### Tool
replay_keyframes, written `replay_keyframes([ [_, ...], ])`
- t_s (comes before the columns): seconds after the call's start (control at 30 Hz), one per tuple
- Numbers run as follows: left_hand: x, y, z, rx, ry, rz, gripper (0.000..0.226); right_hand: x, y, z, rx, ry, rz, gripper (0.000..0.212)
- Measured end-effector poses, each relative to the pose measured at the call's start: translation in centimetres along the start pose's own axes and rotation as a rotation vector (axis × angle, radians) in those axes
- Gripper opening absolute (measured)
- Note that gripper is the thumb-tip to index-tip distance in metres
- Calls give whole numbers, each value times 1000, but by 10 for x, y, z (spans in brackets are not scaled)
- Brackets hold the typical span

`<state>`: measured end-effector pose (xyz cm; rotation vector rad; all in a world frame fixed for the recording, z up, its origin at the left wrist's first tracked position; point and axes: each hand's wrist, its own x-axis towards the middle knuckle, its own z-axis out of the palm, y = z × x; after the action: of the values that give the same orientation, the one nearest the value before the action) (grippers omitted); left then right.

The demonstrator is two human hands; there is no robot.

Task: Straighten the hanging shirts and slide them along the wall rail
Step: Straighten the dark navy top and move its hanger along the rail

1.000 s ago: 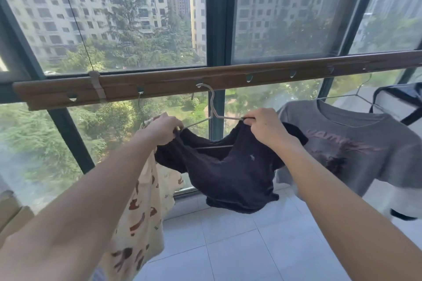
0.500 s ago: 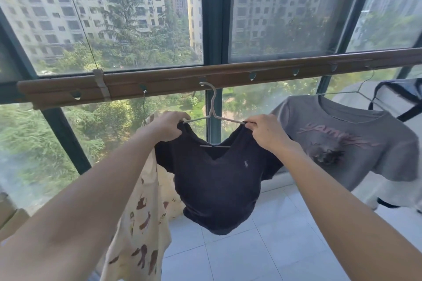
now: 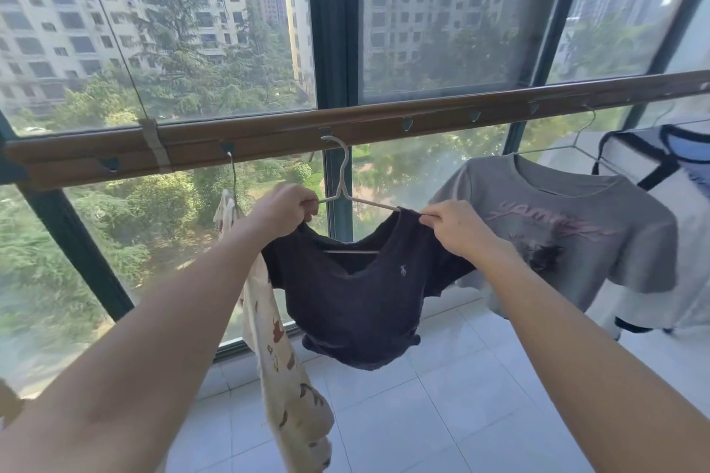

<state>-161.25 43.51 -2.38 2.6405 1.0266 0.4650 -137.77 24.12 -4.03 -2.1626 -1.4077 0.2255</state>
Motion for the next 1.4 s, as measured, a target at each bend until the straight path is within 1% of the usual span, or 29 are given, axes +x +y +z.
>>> replay_keyframes([
  [0.07,1,2,2,2,6,-7,25,-5,2,-4,17,3,2,29],
  [0.1,0,2,3,3,8,-7,25,-8,4,-7,-3,-22,7,25],
  [0.17,-1,2,3,7,11,-12,26,-12,12,-14,-141,-87,42,22],
  [0.2,-1,1,2,4,7,-17,26,-14,17,-15,-227,-91,86,22],
  [0.23,-1,1,2,-3,1,-20,27,-15,21,-16,-276,-60,143,26],
  [0.3,-1,1,1,-8,-10,-27,27,-15,24,-16,-293,6,253,34],
  [0.37,-2,1,0,-6,-14,-25,26,-15,21,-16,-332,54,306,33],
  [0.47,-3,1,0,-17,-11,-29,25,-17,18,-13,-390,73,343,29],
  [0.63,-6,-5,-2,-7,-3,-32,25,-24,29,-5,-452,4,419,27],
  [0.73,-10,-6,-4,19,3,-29,27,-30,33,1,-442,-37,459,29],
  [0.8,-12,-6,-6,26,0,-30,28,-30,33,2,-414,-74,419,29],
  [0.83,-12,-6,-6,21,-2,-30,28,-28,31,2,-381,-96,377,34],
  [0.9,-12,-6,-7,-5,-7,-32,27,-21,20,-2,-292,-101,267,67],
  [0.93,-14,-5,-7,-17,-12,-28,26,-19,10,-4,-256,-69,190,77],
  [0.97,-15,-5,-7,-24,-19,-30,25,-16,-2,-6,-218,-33,96,73],
  [1.03,-17,-4,-8,-41,-44,-43,22,-11,-21,-6,-95,24,-66,44],
  [1.07,-18,-4,-8,-55,-54,-49,22,-8,-27,-5,-57,53,-114,31],
  [1.1,-20,-6,-10,-70,-64,-60,24,-6,-32,-4,-36,74,-129,22],
  [1.13,-22,-7,-12,-83,-65,-70,25,-4,-32,-2,-23,87,-127,18],
  [1.2,-25,-15,-15,-37,-57,-107,29,-2,-32,1,-28,87,-120,18],
  [1.3,-32,-36,-16,144,-116,-227,37,0,-31,5,-68,81,-109,20],
  [1.4,-33,-55,-15,207,-128,-269,41,-1,-34,9,-92,80,-106,23],
])
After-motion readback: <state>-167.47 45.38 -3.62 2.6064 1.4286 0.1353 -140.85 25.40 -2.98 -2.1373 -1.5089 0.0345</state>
